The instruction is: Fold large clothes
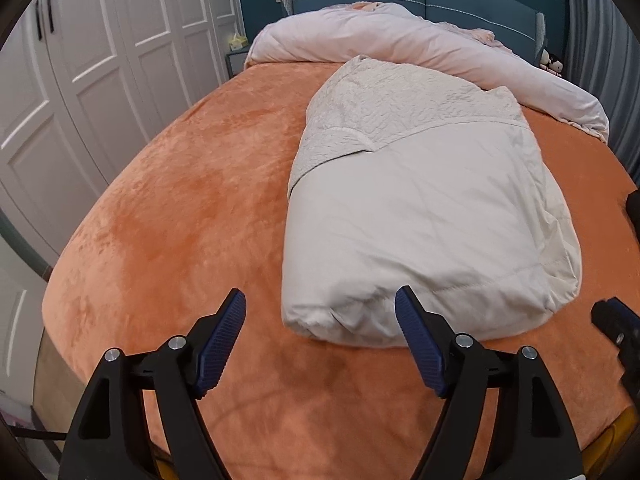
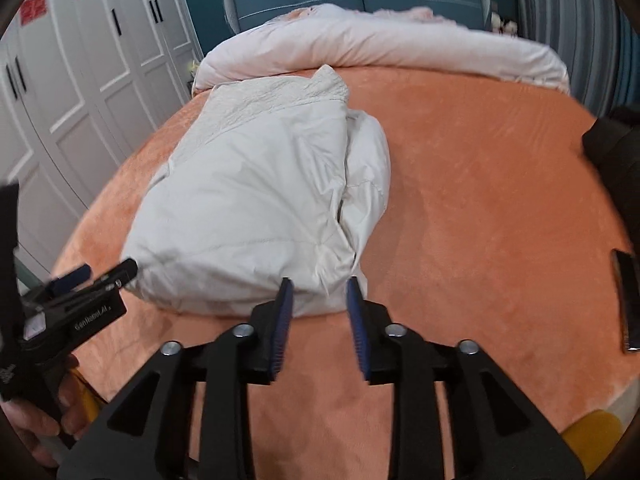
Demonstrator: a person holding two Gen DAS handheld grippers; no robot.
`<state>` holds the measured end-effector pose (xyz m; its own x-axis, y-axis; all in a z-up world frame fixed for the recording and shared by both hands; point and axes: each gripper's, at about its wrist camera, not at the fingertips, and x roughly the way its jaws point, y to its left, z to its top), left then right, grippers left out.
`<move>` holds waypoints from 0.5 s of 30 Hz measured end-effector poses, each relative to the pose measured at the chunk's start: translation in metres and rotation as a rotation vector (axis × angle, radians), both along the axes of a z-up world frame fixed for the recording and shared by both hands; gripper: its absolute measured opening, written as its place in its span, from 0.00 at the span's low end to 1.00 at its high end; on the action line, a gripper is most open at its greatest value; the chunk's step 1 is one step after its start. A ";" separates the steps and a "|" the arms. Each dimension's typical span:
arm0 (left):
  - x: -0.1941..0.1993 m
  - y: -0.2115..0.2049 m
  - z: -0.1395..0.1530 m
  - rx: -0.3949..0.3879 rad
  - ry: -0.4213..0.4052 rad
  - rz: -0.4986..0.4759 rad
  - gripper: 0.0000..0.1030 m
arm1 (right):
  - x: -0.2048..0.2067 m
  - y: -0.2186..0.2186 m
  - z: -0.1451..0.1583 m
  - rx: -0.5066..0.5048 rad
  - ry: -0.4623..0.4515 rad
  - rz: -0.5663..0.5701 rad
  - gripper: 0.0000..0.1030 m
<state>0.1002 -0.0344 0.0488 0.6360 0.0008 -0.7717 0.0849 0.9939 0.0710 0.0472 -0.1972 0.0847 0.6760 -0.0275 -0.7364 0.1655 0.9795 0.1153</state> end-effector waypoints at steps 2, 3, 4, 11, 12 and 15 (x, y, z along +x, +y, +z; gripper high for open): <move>-0.008 -0.003 0.000 0.006 -0.006 0.004 0.74 | -0.014 0.004 -0.001 -0.043 -0.002 -0.002 0.37; -0.012 -0.004 0.000 0.004 -0.007 0.002 0.74 | -0.019 0.007 -0.003 -0.054 0.001 -0.001 0.37; -0.015 -0.004 0.000 0.006 -0.006 0.002 0.74 | -0.025 0.005 -0.005 -0.059 0.007 0.000 0.38; -0.034 -0.005 -0.005 0.001 -0.002 0.010 0.74 | -0.052 0.012 -0.015 -0.051 0.025 -0.016 0.52; -0.036 -0.005 -0.007 0.001 0.001 0.008 0.74 | -0.056 0.015 -0.017 -0.060 0.027 -0.015 0.52; -0.044 -0.006 -0.013 0.005 0.011 0.003 0.74 | -0.065 0.020 -0.021 -0.086 0.033 -0.020 0.57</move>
<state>0.0565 -0.0405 0.0357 0.6277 0.0066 -0.7784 0.0826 0.9938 0.0750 -0.0174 -0.1769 0.0634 0.6504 -0.1046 -0.7524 0.1873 0.9820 0.0254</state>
